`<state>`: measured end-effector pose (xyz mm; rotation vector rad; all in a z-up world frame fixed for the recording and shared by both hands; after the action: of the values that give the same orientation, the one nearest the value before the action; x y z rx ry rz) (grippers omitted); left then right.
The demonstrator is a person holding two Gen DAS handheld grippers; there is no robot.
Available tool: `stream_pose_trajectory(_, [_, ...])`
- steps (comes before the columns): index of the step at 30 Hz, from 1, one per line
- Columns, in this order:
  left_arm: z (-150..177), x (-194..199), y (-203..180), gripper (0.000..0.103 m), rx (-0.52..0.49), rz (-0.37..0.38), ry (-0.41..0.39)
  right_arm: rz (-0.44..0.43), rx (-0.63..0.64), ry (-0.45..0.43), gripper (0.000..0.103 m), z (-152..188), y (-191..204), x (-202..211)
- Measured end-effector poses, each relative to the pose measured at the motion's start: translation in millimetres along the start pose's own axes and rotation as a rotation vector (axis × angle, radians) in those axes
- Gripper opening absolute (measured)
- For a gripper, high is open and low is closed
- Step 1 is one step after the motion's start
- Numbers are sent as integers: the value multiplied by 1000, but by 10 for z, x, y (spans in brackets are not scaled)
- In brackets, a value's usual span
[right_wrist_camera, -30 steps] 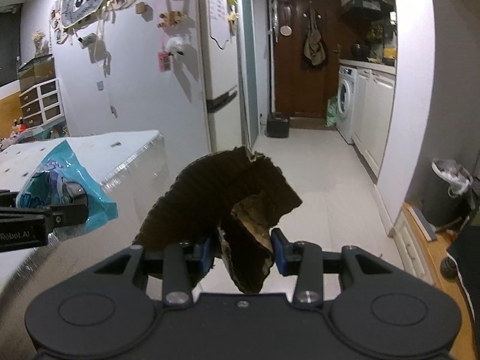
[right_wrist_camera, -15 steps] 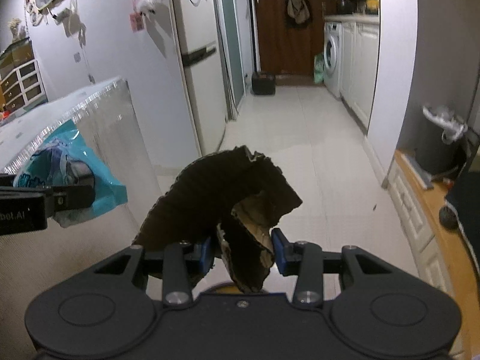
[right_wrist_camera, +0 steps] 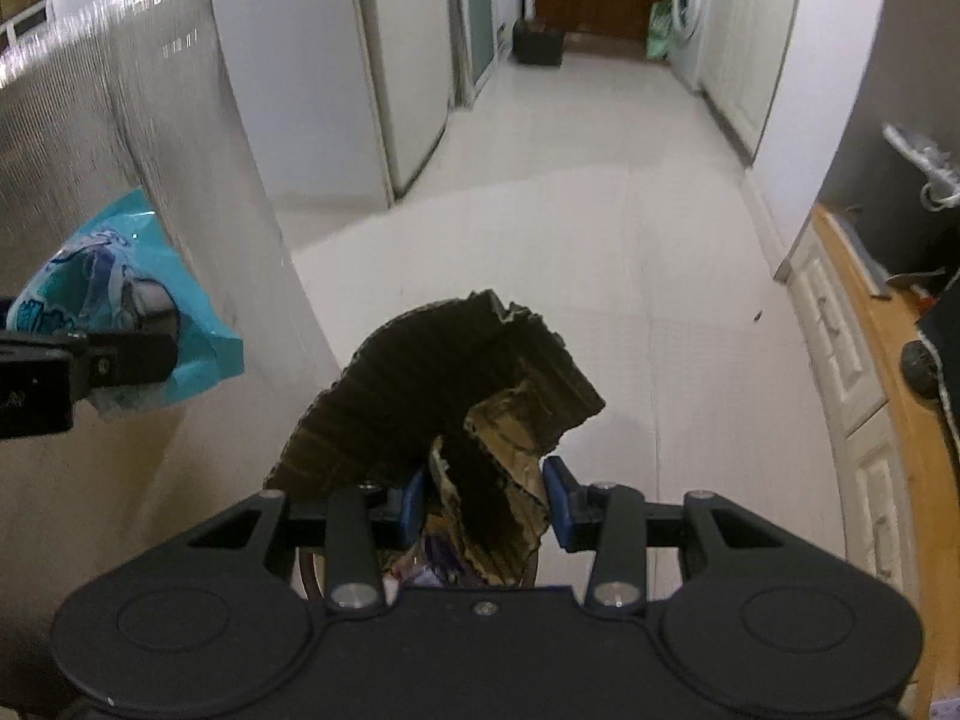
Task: Collect trash
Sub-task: 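Carry the teal wrapper and brown cardboard with both tools over the trash bin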
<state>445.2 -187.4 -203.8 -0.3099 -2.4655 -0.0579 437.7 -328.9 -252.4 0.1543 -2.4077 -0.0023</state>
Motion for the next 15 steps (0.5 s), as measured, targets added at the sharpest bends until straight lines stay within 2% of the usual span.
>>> stream_pose_trajectory(7, [411, -476, 176, 55, 44, -17, 99, -45, 45, 126, 43, 253, 109, -513])
stream_pose_trajectory(15, [922, -912, 338, 55, 98, -20, 215, -85, 101, 297, 44, 753, 252, -1058])
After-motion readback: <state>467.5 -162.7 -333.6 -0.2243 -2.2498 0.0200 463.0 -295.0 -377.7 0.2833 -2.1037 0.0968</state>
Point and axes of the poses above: each gripper's, at about its wrist camera, not at the fingertips, and x roughly against the way its jaws point, y to its left, z to its underside, the point moved 9 cm from there along -x, roughly the way its jaws point, and after that the axes turned 13 degrees about -y, right-handed, at the moved point
